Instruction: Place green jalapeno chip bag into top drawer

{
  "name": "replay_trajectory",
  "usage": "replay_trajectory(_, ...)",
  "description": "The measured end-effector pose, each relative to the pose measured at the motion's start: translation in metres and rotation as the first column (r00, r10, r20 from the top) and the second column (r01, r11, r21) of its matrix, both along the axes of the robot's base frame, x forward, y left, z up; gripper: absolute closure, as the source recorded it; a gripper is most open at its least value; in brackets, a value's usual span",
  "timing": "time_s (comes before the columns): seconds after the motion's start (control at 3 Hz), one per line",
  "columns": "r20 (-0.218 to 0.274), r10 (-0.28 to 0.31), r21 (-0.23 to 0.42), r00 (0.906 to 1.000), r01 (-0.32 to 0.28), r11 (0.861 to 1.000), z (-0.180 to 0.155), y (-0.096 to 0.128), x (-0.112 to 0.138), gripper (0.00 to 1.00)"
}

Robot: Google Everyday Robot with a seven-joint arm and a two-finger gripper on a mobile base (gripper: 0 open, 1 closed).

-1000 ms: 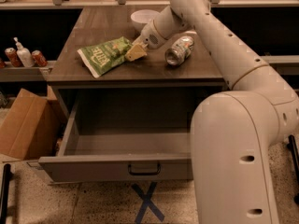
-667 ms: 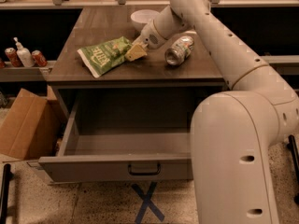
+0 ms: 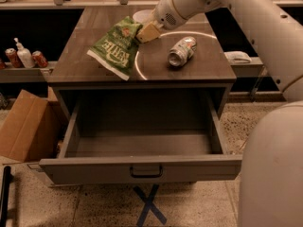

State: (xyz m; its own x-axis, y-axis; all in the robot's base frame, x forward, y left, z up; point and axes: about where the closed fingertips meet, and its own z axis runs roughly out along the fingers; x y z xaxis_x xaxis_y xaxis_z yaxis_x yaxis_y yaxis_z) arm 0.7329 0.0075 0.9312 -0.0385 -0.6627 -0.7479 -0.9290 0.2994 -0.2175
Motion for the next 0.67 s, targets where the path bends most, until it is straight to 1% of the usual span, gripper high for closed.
replay_trajectory(0.33,0.000,0.000,0.000,1.0000,0.000,1.000,-0.0002,0.0002,0.0000,1.00)
replay_trajectory(0.67,-0.016,0.028,0.000,0.9995,-0.028,1.000,-0.0038,0.0088,-0.0100,1.00)
